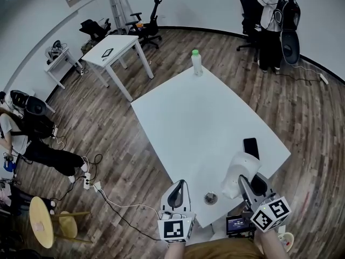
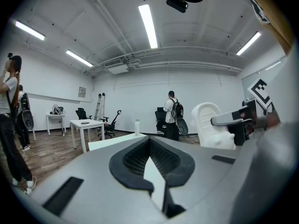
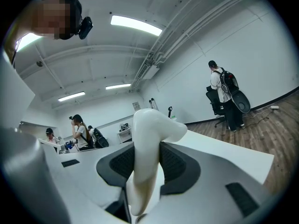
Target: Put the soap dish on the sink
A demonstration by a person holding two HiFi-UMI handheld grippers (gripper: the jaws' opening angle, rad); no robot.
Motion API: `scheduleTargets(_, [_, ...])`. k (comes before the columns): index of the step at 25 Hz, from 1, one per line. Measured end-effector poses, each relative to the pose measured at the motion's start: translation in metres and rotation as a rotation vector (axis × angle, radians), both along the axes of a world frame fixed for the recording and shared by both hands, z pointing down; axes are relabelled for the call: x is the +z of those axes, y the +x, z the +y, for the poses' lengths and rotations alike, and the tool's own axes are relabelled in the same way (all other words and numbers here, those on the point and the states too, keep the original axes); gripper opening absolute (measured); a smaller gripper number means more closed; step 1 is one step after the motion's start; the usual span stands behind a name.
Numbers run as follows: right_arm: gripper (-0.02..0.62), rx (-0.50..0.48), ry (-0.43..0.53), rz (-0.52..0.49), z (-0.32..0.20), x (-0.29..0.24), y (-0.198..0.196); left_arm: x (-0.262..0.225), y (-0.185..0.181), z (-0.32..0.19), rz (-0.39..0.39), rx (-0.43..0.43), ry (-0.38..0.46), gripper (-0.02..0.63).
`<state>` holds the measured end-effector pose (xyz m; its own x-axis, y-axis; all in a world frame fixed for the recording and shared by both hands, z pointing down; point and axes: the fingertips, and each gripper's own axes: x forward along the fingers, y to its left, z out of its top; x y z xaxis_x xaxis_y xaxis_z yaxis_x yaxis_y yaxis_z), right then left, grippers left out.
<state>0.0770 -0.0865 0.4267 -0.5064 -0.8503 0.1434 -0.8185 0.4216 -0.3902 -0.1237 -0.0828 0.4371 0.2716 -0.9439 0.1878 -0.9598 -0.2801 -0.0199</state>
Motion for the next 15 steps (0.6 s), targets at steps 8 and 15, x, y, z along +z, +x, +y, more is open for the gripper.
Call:
scheduleTargets(8, [0.141, -0.052, -0.057, -0.013, -0.011, 0.022, -0.006, 0.011, -0.002, -0.011, -0.003, -0.022, -0.025, 0.008])
scheduleTargets(15, [0.141, -0.046, -0.111, -0.02, -0.021, 0.05, 0.001, 0.028, 0.0, -0.021, -0.022, -0.008, -0.057, 0.008])
